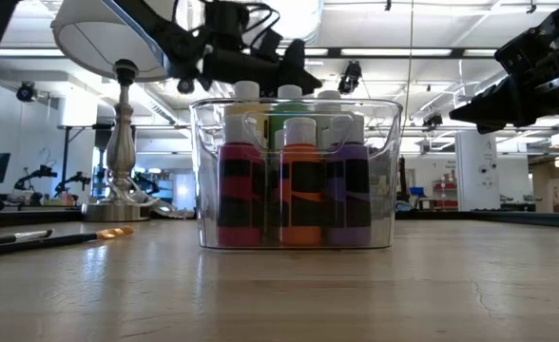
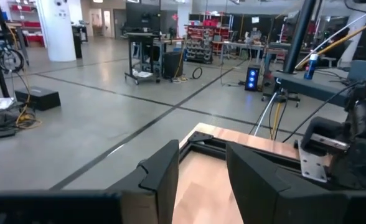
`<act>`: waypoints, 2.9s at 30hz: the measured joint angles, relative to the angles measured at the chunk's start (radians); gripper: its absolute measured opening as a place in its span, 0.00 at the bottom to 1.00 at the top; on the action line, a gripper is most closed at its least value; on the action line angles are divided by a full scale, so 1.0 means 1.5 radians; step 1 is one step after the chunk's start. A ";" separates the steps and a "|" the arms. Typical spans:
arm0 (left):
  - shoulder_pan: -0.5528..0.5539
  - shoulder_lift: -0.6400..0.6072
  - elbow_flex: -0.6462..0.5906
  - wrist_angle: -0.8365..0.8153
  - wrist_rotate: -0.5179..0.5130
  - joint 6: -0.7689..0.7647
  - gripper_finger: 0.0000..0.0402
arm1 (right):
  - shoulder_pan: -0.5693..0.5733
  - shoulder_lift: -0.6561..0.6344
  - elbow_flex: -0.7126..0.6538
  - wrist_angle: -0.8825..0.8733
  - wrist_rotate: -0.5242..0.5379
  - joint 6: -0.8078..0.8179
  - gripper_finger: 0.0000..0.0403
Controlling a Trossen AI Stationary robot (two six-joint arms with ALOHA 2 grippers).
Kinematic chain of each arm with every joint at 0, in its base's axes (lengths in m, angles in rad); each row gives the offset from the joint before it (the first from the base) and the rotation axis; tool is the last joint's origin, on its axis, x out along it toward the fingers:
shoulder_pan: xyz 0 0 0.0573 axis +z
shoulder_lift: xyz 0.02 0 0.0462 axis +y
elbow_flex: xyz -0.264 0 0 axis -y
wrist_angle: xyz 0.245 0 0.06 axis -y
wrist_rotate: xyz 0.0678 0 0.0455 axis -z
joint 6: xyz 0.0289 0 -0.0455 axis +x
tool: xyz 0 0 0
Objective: Pick & Place Paint Supplies
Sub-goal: Put the yellow paintbrush into the yellow cup
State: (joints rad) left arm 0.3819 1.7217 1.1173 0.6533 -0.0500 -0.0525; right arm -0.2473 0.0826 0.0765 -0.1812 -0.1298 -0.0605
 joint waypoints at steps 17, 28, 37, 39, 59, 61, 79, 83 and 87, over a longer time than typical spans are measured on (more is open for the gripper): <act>-0.068 -0.244 0.021 -0.244 -0.005 0.089 0.34 | 0.000 -0.001 0.000 0.000 0.000 0.000 0.02; -0.198 -0.292 0.067 -0.397 -0.165 0.191 0.34 | 0.000 -0.001 0.000 0.000 0.000 0.000 0.02; -0.288 -0.291 0.101 -0.467 -0.211 0.191 0.34 | 0.000 -0.001 0.000 -0.001 0.000 0.000 0.02; -0.307 -0.291 0.106 -0.470 -0.212 0.187 0.34 | 0.000 -0.001 0.000 0.000 0.000 0.000 0.02; -0.489 -0.292 0.110 -0.570 -0.403 0.067 0.34 | 0.000 -0.001 0.000 0.000 0.000 0.000 0.02; -0.499 -0.292 0.110 -0.601 -0.413 0.034 0.34 | 0.000 -0.001 0.000 0.000 0.000 0.000 0.02; -0.518 -0.299 0.093 -0.961 -0.421 -0.383 0.34 | 0.000 -0.001 0.000 -0.001 0.000 0.000 0.02; -0.518 -0.299 0.078 -1.010 -0.420 -0.441 0.34 | 0.000 -0.001 0.000 0.000 0.000 0.000 0.02; -0.518 -0.299 0.058 -1.020 -0.407 -0.480 0.34 | 0.000 -0.001 0.000 -0.001 0.000 0.000 0.02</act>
State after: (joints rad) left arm -0.3950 1.2728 1.2040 -0.8761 -0.6607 -0.7728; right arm -0.2471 0.0814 0.0765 -0.1822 -0.1299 -0.0605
